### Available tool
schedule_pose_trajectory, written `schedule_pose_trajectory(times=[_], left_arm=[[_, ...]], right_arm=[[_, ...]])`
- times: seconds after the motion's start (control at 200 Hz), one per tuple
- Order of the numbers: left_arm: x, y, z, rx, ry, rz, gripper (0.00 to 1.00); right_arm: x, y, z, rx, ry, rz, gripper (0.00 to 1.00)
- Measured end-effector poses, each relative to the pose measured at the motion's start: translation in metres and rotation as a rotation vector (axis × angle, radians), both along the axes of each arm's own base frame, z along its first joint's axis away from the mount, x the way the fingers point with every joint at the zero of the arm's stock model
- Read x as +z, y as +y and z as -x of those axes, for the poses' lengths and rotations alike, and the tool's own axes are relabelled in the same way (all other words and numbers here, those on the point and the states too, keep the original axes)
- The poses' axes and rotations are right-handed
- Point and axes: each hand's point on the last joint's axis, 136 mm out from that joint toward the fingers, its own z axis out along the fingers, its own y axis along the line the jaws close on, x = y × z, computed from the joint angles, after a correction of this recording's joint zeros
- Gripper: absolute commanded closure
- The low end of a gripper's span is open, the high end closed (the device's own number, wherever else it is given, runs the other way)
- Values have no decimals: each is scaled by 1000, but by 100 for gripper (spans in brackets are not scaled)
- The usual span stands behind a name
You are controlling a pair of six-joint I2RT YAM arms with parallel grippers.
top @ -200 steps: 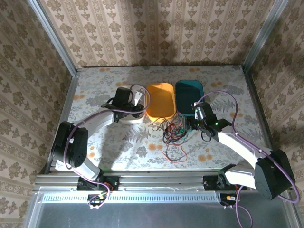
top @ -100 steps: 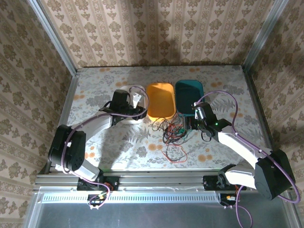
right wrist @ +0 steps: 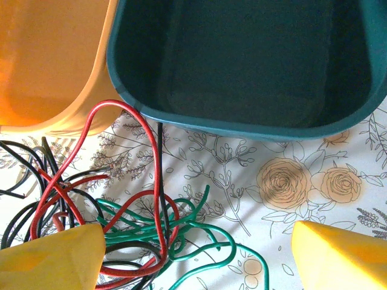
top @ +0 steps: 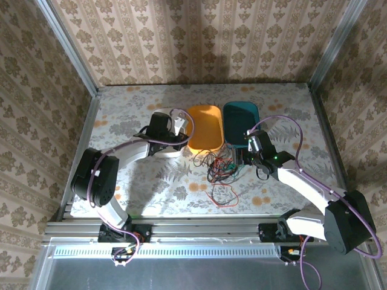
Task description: Untangle the cables
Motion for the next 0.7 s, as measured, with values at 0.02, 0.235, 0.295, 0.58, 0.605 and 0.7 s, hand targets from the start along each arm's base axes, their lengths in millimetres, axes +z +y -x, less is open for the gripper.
schedule_pose_trajectory(times=[0.02,0.235,0.295,0.58,0.605,0.7], left_arm=[[0,1,-1,4,-2,-2,100],[-1,29,-23,131,-13,-27,100],[-3,45,-31,185,-4,-29,100],[-41,62,-50,257,80,-89,95],[-45,62,-50,258,88,-96,88],[-56,63,-52,266,110,-119,76]], right_arm=[[0,0,0,0,0,0,18],[0,0,0,0,0,0,18],[0,0,0,0,0,0,18],[0,0,0,1,0,0,18],[0,0,0,0,0,0,18],[0,0,0,1,0,0,18]])
